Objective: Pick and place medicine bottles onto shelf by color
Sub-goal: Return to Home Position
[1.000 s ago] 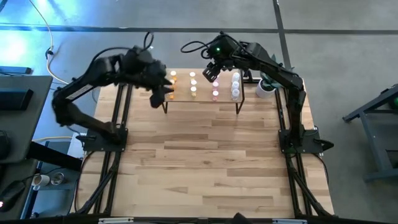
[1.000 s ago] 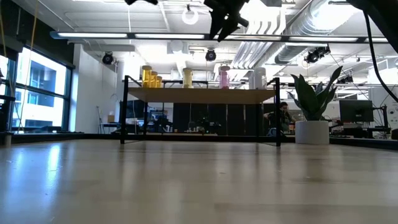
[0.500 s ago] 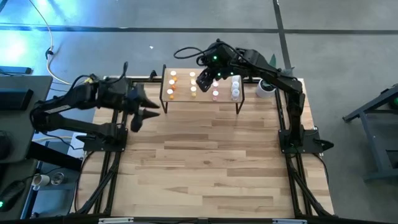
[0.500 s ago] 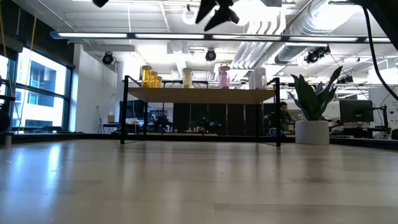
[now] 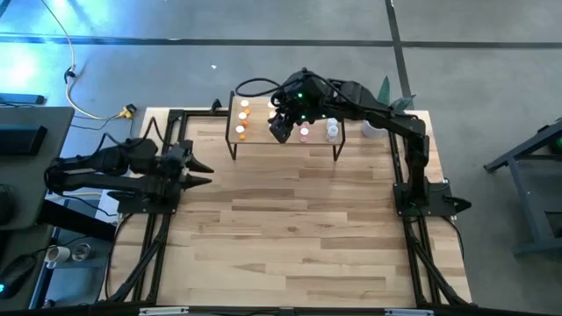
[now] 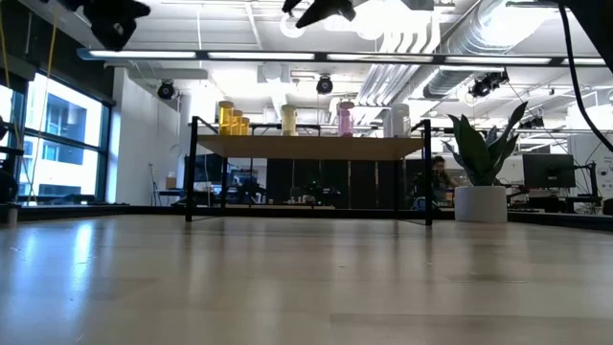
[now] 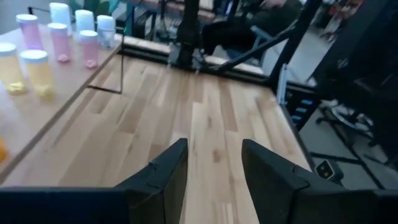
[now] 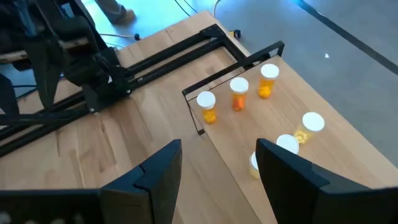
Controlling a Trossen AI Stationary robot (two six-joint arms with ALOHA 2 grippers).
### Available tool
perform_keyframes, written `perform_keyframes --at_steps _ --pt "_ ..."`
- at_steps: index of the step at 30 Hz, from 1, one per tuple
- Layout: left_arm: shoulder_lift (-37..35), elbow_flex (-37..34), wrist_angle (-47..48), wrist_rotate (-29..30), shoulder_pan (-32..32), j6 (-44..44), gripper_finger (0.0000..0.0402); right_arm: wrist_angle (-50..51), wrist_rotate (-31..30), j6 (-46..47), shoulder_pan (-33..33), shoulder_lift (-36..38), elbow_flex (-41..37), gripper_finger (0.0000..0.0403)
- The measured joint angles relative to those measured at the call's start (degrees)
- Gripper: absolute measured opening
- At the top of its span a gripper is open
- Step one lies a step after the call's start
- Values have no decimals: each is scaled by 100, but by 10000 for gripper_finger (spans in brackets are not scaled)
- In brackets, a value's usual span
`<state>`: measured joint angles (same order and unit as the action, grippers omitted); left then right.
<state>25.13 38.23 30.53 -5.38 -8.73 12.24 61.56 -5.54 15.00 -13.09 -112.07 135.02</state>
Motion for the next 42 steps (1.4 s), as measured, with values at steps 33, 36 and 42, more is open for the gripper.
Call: perform_keyframes --at_steps 33,36,42 --pt "-1377 -2865 -2304 135 120 126 142 -1080 -464 -717 -240 4457 -4732 197" --pt "-1377 -2874 -2308 137 120 294 142 -1724 -286 -474 -165 5214 -5892 197" --pt "-1377 -2872 -2211 178 120 794 142 -2468 -251 -4 64 6537 -7714 197"
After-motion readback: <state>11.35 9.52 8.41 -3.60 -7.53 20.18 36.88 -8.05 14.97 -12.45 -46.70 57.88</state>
